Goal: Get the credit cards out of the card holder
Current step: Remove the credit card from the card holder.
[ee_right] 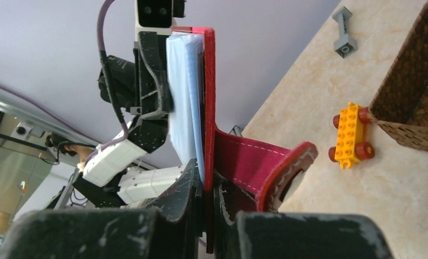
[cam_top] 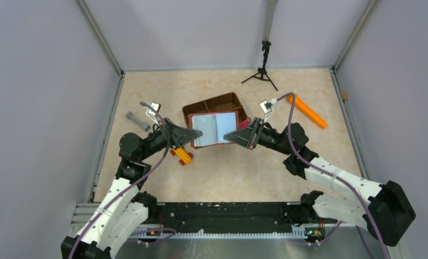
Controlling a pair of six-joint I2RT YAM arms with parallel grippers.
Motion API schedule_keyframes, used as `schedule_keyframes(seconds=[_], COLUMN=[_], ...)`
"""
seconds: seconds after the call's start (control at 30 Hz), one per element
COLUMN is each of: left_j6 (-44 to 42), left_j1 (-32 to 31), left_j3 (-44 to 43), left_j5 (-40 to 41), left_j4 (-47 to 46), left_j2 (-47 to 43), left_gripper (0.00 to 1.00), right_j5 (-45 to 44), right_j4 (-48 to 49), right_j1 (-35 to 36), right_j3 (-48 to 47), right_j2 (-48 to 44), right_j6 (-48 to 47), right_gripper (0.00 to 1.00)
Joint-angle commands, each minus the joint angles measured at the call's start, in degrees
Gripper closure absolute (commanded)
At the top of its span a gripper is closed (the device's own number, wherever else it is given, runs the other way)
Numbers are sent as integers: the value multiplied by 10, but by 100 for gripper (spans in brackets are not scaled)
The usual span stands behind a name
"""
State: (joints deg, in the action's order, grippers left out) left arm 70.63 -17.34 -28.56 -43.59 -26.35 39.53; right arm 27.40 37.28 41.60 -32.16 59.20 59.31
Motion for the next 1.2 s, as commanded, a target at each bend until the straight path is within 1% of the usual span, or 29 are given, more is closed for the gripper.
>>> schedule_keyframes(seconds=[0.0,0.07,0.13,0.23,0.33,0.47,0.5,0.53,0.57,0.6,0.63,0.67,0.7,0.77,0.83,0.9,1.03,1.17], left_j6=[-28,-31,-28,-25,-29,-64,-73,-79,-83,-85,-87,-89,-92,-97,-102,-108,-111,-100], left_j1=[-4,-4,-4,-4,-4,-4,-4,-4,-4,-4,-5,-4,-5,-7,-10,-19,-41,-80], left_j3=[-10,-9,-6,-3,-4,-18,-21,-22,-22,-20,-16,-12,-7,4,16,31,60,90], left_j5=[-4,-1,3,5,3,9,13,16,19,22,25,26,26,28,41,45,63,93], left_j4=[-3,4,8,5,12,68,82,93,100,102,103,104,106,107,114,106,83,34], left_j2=[-10,-15,-16,-12,-7,-3,-3,-2,-1,-1,1,3,7,14,16,17,24,43], left_gripper=[74,73,75,88,99,100,100,100,100,100,100,100,100,100,100,100,100,100], right_j5=[-31,-25,-20,-13,-7,-3,-3,-2,-4,-13,-30,-53,-79,-126,-165,-196,-232,-219], right_j4=[-39,-33,-28,-28,-23,-24,-28,-34,-46,-75,-117,-180,-242,-340,-418,-469,-524,-529], right_j1=[4,4,4,4,4,4,4,4,4,4,4,4,4,4,4,4,5,5], right_j3=[0,4,8,8,8,8,9,8,6,3,-2,-12,-22,-37,-44,-46,-35,-25], right_j2=[-20,-18,-18,-18,-18,-23,-24,-25,-27,-31,-37,-47,-57,-76,-97,-118,-149,-153], right_j6=[-32,-32,-29,-29,-27,-30,-33,-37,-42,-50,-63,-85,-111,-157,-191,-209,-230,-232], right_gripper=[100,100,100,100,100,100,94,85,68,43,26,15,11,9,9,9,9,12])
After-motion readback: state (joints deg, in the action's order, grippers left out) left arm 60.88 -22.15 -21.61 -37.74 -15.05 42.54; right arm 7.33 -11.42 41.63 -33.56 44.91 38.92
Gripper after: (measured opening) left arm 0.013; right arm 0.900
